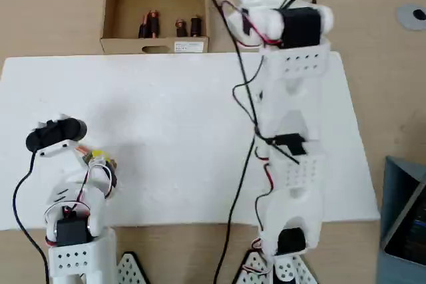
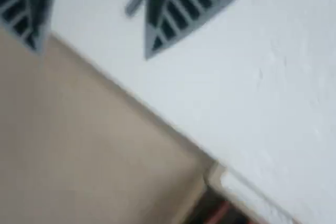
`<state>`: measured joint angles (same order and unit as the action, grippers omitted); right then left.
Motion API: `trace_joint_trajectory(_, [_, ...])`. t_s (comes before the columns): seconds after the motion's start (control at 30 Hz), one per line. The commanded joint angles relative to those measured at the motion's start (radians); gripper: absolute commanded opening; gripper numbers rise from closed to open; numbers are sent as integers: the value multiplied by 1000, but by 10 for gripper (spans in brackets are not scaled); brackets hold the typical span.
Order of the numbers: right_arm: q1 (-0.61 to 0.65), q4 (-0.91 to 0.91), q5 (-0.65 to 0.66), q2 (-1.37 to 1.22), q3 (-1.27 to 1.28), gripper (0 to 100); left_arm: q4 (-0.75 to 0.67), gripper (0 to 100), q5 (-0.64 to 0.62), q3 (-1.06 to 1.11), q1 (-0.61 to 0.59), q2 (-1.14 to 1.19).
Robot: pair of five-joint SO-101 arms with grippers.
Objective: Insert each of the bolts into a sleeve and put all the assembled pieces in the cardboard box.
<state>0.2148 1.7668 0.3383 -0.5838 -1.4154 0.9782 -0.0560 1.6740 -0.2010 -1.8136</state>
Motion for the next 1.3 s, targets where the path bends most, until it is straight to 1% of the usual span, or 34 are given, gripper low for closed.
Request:
trace_joint_trajectory(0.0, [-35, 21, -77, 171, 185, 149, 0, 2, -8, -5, 11, -8])
trace_joint_trajectory(0.2, [-35, 20, -305, 314, 501, 149, 0, 2, -8, -5, 11, -8])
trace_joint_trajectory(0.43, [-44, 15, -575, 321, 647, 151, 0, 2, -8, -5, 11, -8])
trace_joint_trajectory(0.63, [-45, 6, -732, 320, 811, 151, 0, 2, -8, -5, 11, -8])
trace_joint_trajectory(0.73, [-53, -17, -773, 294, 851, 152, 0, 2, -8, -5, 11, -8])
trace_joint_trajectory(0.9, [-67, -29, -833, 186, 837, 153, 0, 2, -8, -5, 11, -8])
trace_joint_trajectory(1.07, [-93, -25, -865, 48, 720, 153, 0, 2, -8, -5, 11, -8])
trace_joint_trajectory(1.27, [-110, -21, -861, -107, 550, 153, 0, 2, -8, -5, 11, -8])
